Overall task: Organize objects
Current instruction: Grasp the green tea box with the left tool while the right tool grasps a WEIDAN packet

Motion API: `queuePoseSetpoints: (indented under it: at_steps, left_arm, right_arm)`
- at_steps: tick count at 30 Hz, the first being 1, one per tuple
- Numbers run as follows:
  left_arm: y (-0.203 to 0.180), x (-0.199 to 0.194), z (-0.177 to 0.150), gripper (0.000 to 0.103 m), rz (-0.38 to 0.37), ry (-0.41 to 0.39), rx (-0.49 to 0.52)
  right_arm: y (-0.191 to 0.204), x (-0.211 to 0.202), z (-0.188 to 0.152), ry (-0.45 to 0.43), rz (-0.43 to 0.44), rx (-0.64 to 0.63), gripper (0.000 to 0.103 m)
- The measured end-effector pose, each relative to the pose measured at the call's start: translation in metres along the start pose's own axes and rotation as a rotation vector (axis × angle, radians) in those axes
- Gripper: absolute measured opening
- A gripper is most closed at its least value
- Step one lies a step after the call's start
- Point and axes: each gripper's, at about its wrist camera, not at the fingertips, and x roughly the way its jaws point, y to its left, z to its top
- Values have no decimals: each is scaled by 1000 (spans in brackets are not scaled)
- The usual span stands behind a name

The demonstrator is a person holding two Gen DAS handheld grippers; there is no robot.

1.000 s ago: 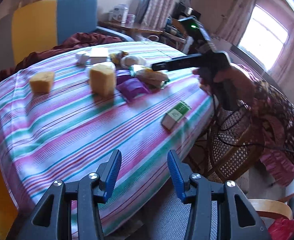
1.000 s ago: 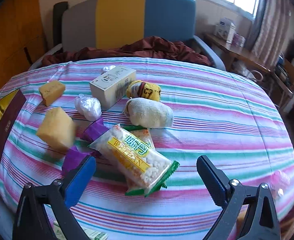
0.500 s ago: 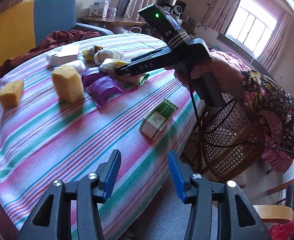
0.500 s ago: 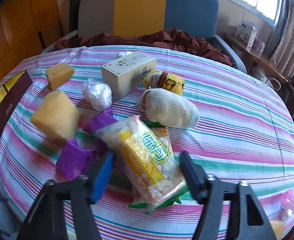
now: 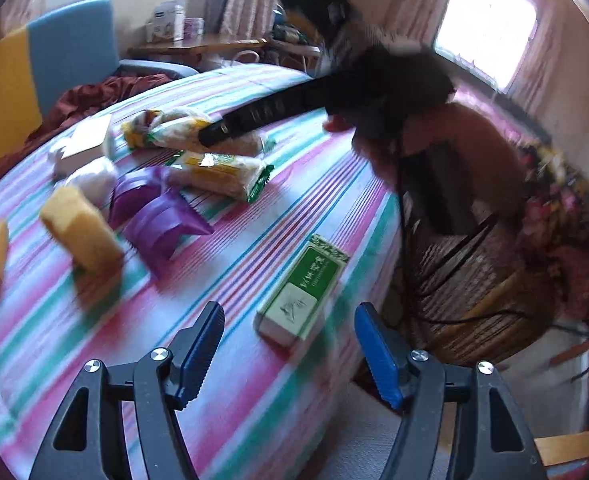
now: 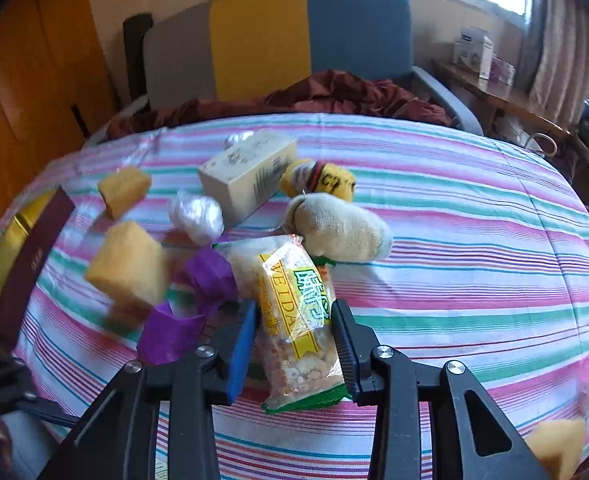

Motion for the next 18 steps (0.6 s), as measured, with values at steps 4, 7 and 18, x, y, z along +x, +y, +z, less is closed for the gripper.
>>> queuePoseSetpoints:
  at_steps: [4, 7, 18]
  left_arm:
    - [-6, 22, 4, 69, 13, 41, 72]
    - [-8, 33, 4, 68, 38, 47, 90]
    - [1, 27, -9, 31, 128, -48, 40]
  right_arm:
    - [-6, -8, 2, -33, 14, 42, 36]
    - [-12, -16, 4, -77, 25, 73, 33]
    - [-23, -15, 5, -83, -35, 114, 31]
